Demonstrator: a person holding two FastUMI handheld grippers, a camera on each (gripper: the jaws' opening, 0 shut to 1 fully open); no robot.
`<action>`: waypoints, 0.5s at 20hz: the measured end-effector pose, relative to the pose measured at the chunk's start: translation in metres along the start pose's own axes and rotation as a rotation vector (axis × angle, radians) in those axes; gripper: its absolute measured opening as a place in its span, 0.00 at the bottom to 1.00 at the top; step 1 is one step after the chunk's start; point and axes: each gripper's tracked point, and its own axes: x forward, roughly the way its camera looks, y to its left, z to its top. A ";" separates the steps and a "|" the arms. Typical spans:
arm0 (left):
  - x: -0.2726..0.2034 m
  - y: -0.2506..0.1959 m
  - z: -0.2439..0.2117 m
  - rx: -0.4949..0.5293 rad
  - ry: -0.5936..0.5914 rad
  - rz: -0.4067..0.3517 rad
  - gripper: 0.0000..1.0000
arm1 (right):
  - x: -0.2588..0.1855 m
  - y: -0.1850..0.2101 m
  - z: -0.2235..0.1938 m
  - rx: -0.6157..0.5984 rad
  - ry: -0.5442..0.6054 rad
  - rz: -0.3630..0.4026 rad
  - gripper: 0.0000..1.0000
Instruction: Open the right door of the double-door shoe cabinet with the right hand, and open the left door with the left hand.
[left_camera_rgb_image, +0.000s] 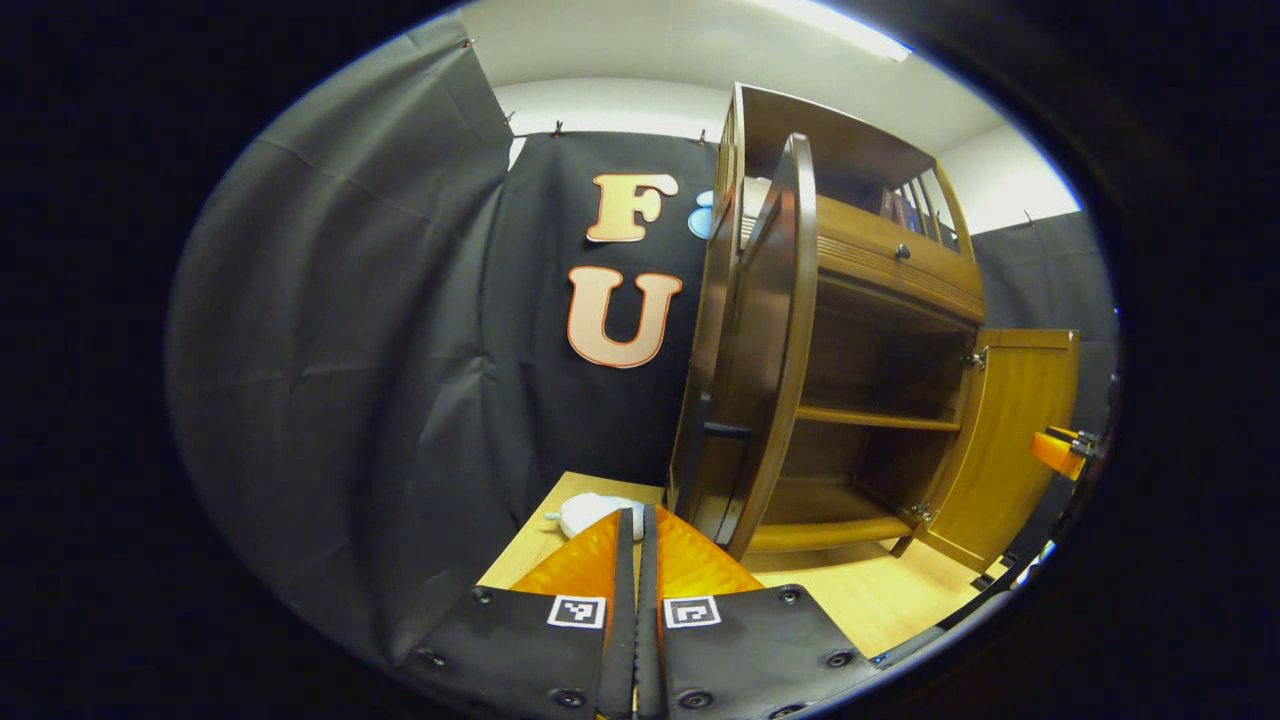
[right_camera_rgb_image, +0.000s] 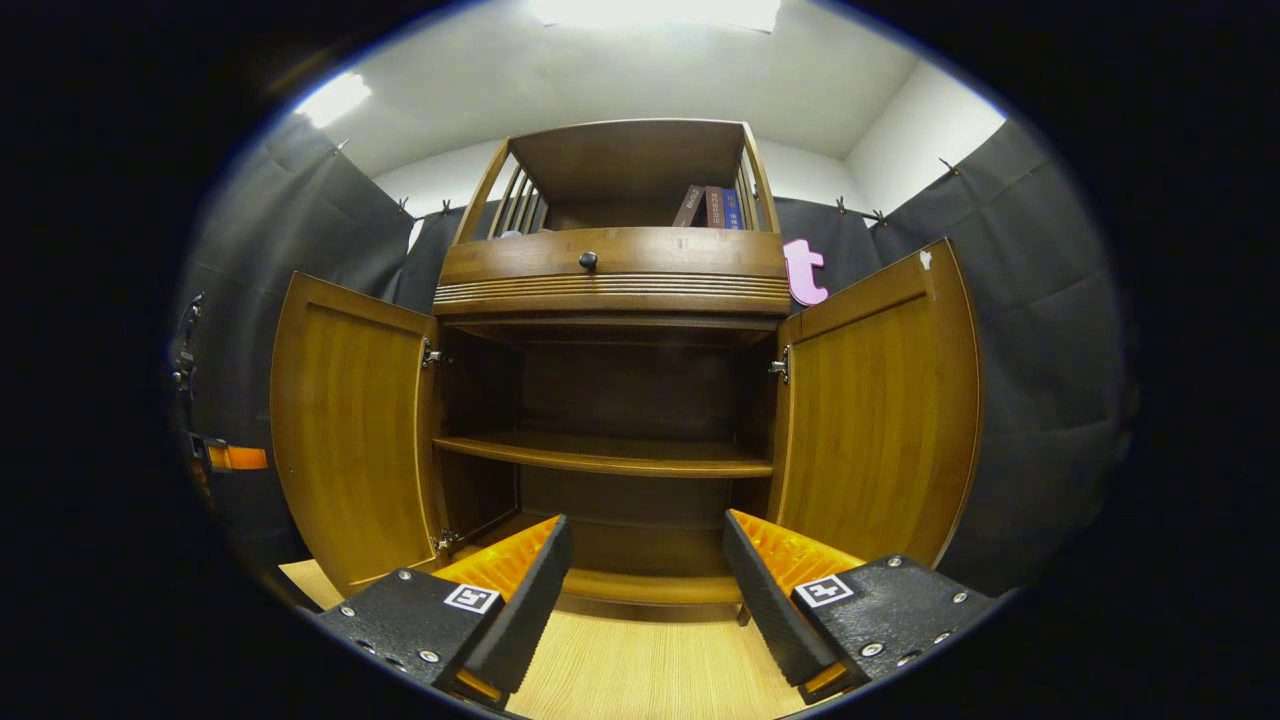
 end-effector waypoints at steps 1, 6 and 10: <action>-0.006 -0.004 0.008 0.003 -0.014 0.007 0.08 | 0.000 -0.002 0.000 0.004 0.004 -0.001 0.97; -0.025 -0.038 0.040 0.074 -0.042 0.046 0.19 | -0.002 -0.015 0.008 0.017 0.004 -0.006 0.92; -0.031 -0.069 0.057 0.123 -0.063 0.064 0.37 | -0.006 -0.030 0.020 0.021 -0.013 -0.015 0.92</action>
